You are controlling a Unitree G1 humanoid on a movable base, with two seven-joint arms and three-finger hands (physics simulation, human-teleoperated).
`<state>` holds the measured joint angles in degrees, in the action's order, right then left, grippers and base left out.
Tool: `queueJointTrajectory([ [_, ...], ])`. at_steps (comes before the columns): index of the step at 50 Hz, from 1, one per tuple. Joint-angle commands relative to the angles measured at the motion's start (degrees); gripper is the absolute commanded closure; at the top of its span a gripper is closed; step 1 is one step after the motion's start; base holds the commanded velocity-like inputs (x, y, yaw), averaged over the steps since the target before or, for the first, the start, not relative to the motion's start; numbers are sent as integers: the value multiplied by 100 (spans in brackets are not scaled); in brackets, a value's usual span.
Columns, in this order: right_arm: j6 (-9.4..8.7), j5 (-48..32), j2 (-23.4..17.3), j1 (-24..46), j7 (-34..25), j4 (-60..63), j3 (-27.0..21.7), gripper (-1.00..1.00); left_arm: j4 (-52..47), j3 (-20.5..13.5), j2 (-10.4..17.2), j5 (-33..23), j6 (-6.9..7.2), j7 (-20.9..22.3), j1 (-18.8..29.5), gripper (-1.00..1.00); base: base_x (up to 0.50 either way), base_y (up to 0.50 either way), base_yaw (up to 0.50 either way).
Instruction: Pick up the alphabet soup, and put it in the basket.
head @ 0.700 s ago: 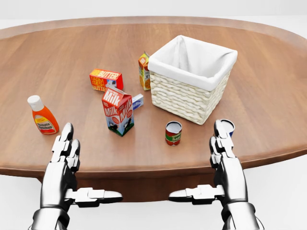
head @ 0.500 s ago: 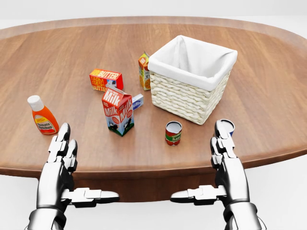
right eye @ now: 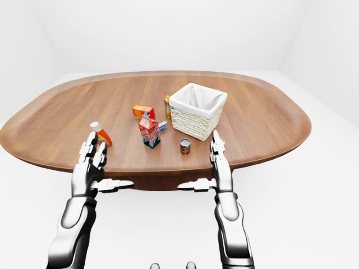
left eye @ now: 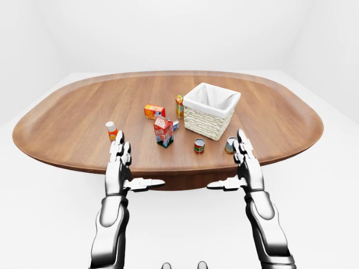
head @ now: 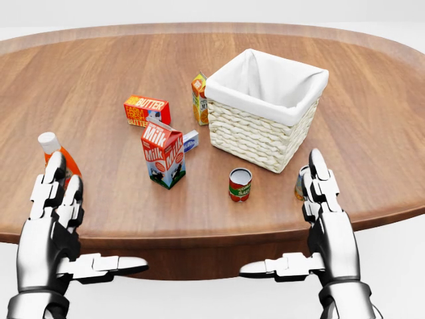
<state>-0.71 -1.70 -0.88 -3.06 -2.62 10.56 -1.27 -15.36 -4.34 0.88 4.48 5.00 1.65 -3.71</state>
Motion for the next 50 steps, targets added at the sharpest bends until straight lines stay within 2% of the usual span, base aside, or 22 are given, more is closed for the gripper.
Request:
queueJointTrajectory([
  [1, 31, -168, 14, -124, 34, 475, 14, -100, -804, -133, -25, 183, 0, -42, -166, -100, 0, 0, 0],
  [6, 4, -167, 4, -113, 28, 590, -19, -100, -905, -173, -16, -14, 0, -141, -179, -100, 0, 0, 0],
  [10, 53, -202, 6, -132, 30, 663, -22, -100, -1265, -278, -25, 166, 0, -100, -240, -100, 0, 0, 0],
  [13, 159, -313, -8, -126, 49, 613, -8, -100, -1203, -300, -48, 161, 0, -97, -255, -100, 0, 0, 0],
  [27, 134, -251, 6, -126, 22, 693, -49, -100, -1245, -302, -52, 108, 0, -128, -272, -100, 0, 0, 0],
  [36, 162, -253, 7, -125, 11, 612, -22, -100, -1264, -248, -61, 66, 0, -129, -296, -100, 0, -20, 0],
  [43, 105, -263, 13, -157, -7, 693, 12, -100, -1289, -219, -67, 46, 0, -127, -318, -100, 0, -21, 0],
  [50, 147, -265, 15, -161, -18, 652, 27, -100, -1233, -207, -68, 46, 0, -110, -314, -100, 0, -21, 0],
])
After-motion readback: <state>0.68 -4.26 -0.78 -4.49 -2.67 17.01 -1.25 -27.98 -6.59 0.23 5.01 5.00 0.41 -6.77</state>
